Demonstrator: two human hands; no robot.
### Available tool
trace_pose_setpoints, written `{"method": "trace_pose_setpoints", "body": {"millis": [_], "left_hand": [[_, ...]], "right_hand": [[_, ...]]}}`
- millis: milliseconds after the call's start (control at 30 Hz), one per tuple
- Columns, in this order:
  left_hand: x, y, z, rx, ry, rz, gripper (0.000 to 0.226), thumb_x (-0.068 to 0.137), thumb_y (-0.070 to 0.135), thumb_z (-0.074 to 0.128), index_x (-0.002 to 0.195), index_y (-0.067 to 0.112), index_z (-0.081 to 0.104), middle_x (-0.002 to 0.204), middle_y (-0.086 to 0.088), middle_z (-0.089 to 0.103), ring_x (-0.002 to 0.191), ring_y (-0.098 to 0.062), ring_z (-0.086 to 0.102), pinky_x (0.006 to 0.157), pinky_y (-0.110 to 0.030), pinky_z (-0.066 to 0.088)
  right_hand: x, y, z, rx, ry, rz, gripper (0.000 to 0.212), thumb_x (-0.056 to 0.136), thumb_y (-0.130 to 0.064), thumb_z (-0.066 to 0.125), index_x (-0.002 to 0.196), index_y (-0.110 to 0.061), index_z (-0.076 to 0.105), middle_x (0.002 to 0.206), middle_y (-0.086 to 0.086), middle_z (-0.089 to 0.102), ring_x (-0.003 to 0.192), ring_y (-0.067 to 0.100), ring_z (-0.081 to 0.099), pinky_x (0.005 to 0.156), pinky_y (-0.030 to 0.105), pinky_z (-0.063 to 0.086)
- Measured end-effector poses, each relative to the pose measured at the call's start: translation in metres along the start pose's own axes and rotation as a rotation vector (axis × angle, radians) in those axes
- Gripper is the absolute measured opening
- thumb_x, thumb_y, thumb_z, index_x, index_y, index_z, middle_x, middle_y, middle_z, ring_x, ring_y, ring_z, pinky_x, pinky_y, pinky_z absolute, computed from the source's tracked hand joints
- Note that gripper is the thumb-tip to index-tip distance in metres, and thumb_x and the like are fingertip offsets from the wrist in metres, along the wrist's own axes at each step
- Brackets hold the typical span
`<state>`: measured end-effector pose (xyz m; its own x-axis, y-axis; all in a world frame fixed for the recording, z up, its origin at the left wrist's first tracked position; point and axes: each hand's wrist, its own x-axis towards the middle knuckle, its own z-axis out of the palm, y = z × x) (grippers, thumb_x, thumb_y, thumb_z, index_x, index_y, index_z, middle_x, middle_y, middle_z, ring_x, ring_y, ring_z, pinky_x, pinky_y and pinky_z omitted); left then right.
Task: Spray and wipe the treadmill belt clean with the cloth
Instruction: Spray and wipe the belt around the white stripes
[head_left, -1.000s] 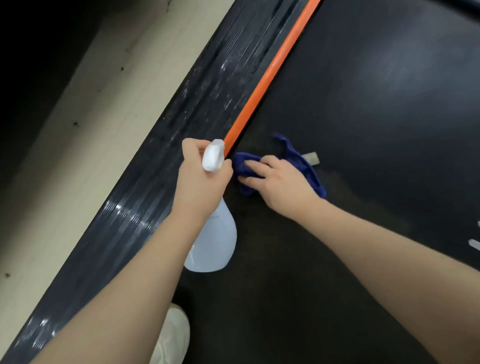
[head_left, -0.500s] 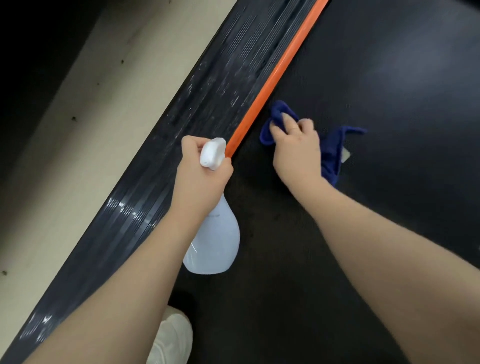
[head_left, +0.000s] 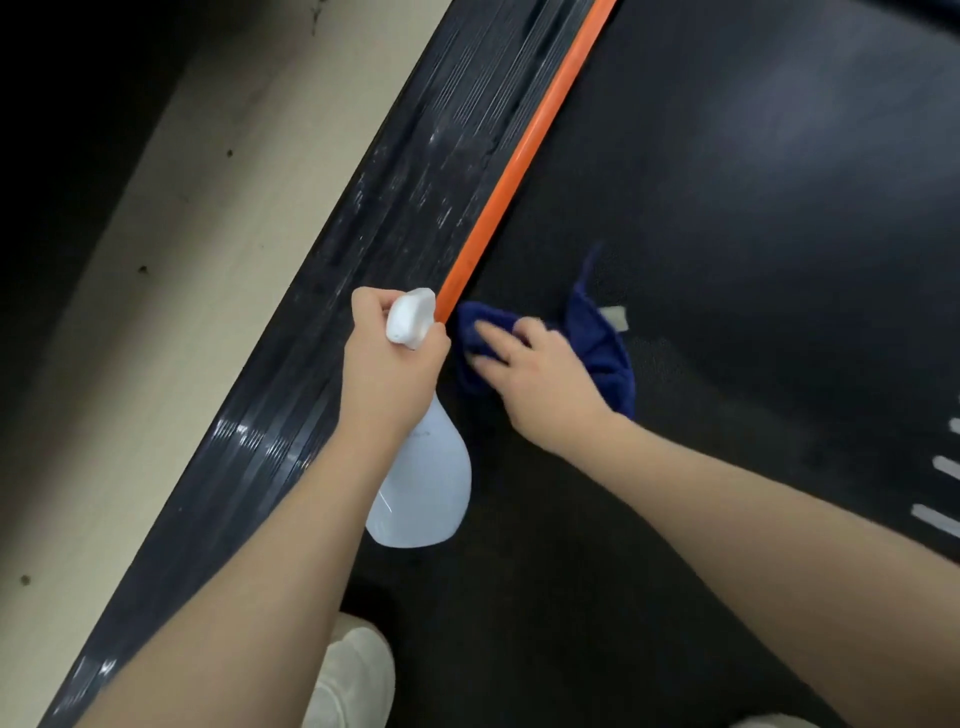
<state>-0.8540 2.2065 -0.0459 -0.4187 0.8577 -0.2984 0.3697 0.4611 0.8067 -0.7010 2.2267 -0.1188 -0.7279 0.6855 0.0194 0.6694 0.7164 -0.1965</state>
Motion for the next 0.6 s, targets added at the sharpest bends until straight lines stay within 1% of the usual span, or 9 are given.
{"method": "trace_pose_setpoints", "body": {"millis": [100, 167, 233, 300, 367, 433, 500, 567, 600], "left_hand": [[-0.001, 0.001, -0.001, 0.005, 0.016, -0.01, 0.026, 0.087, 0.013, 0.061, 0.103, 0.017, 0.041, 0.084, 0.014, 0.051, 0.07, 0.003, 0.051, 0.054, -0.004, 0.038], [-0.002, 0.002, -0.001, 0.01, 0.015, 0.003, 0.028, 0.087, 0.012, 0.061, 0.104, 0.017, 0.04, 0.085, 0.014, 0.05, 0.073, 0.001, 0.051, 0.054, -0.003, 0.038], [-0.005, 0.002, -0.002, 0.013, -0.001, 0.033, 0.029, 0.088, 0.012, 0.061, 0.106, 0.017, 0.039, 0.087, 0.015, 0.049, 0.075, 0.0, 0.052, 0.054, -0.001, 0.038], [-0.008, 0.004, -0.002, 0.012, -0.014, 0.052, 0.03, 0.088, 0.012, 0.062, 0.106, 0.018, 0.038, 0.088, 0.015, 0.048, 0.075, 0.0, 0.052, 0.055, -0.001, 0.039], [-0.01, 0.005, -0.002, 0.011, -0.025, 0.064, 0.03, 0.088, 0.012, 0.062, 0.105, 0.018, 0.039, 0.087, 0.015, 0.049, 0.075, 0.006, 0.054, 0.056, -0.002, 0.039], [-0.011, 0.007, 0.0, 0.013, -0.047, 0.078, 0.029, 0.087, 0.011, 0.062, 0.103, 0.018, 0.04, 0.087, 0.015, 0.051, 0.071, 0.016, 0.052, 0.056, -0.003, 0.039], [-0.012, 0.007, 0.003, 0.029, -0.078, 0.096, 0.028, 0.086, 0.011, 0.062, 0.103, 0.018, 0.041, 0.087, 0.014, 0.052, 0.07, 0.016, 0.051, 0.055, -0.005, 0.039], [-0.014, 0.008, 0.007, 0.051, -0.115, 0.119, 0.029, 0.087, 0.012, 0.062, 0.103, 0.019, 0.04, 0.088, 0.015, 0.052, 0.072, 0.012, 0.053, 0.056, -0.008, 0.04], [-0.015, 0.009, 0.009, 0.061, -0.134, 0.132, 0.029, 0.087, 0.012, 0.062, 0.103, 0.02, 0.04, 0.088, 0.015, 0.052, 0.073, 0.009, 0.054, 0.057, -0.008, 0.041]], "right_hand": [[-0.009, 0.013, -0.007, -0.02, -0.071, -0.241, 0.046, 0.076, -0.019, 0.034, 0.098, -0.021, 0.073, 0.116, 0.007, 0.066, 0.08, 0.03, 0.062, 0.057, 0.031, 0.046], [0.001, 0.04, -0.019, -0.104, -0.025, -0.042, 0.041, 0.077, -0.016, 0.043, 0.107, -0.02, 0.07, 0.12, 0.007, 0.063, 0.084, 0.032, 0.06, 0.06, 0.032, 0.045], [0.004, 0.055, -0.02, -0.117, -0.062, 0.341, 0.048, 0.084, -0.01, 0.051, 0.132, -0.019, 0.053, 0.141, 0.009, 0.046, 0.106, 0.037, 0.05, 0.078, 0.04, 0.042], [-0.013, 0.036, -0.016, -0.066, -0.067, 0.454, 0.055, 0.082, -0.008, 0.057, 0.136, -0.017, 0.048, 0.145, 0.011, 0.04, 0.109, 0.04, 0.046, 0.081, 0.043, 0.041], [-0.044, 0.005, -0.008, -0.035, -0.01, 0.213, 0.051, 0.07, -0.006, 0.062, 0.12, -0.016, 0.064, 0.133, 0.012, 0.054, 0.097, 0.037, 0.05, 0.067, 0.038, 0.046], [-0.07, -0.005, -0.004, -0.062, -0.111, -0.069, 0.047, 0.068, -0.01, 0.058, 0.113, -0.02, 0.068, 0.129, 0.008, 0.058, 0.096, 0.033, 0.047, 0.065, 0.034, 0.048], [-0.063, 0.019, -0.014, -0.108, -0.146, -0.15, 0.042, 0.072, -0.017, 0.051, 0.11, -0.022, 0.07, 0.125, 0.007, 0.061, 0.093, 0.033, 0.055, 0.063, 0.032, 0.048], [-0.04, 0.045, -0.029, -0.144, -0.083, 0.069, 0.046, 0.08, -0.017, 0.04, 0.118, -0.019, 0.065, 0.129, 0.009, 0.058, 0.092, 0.036, 0.058, 0.064, 0.035, 0.047], [-0.027, 0.057, -0.034, -0.186, -0.083, 0.234, 0.048, 0.085, -0.015, 0.038, 0.13, -0.019, 0.055, 0.139, 0.01, 0.048, 0.102, 0.037, 0.054, 0.073, 0.039, 0.046]]}}
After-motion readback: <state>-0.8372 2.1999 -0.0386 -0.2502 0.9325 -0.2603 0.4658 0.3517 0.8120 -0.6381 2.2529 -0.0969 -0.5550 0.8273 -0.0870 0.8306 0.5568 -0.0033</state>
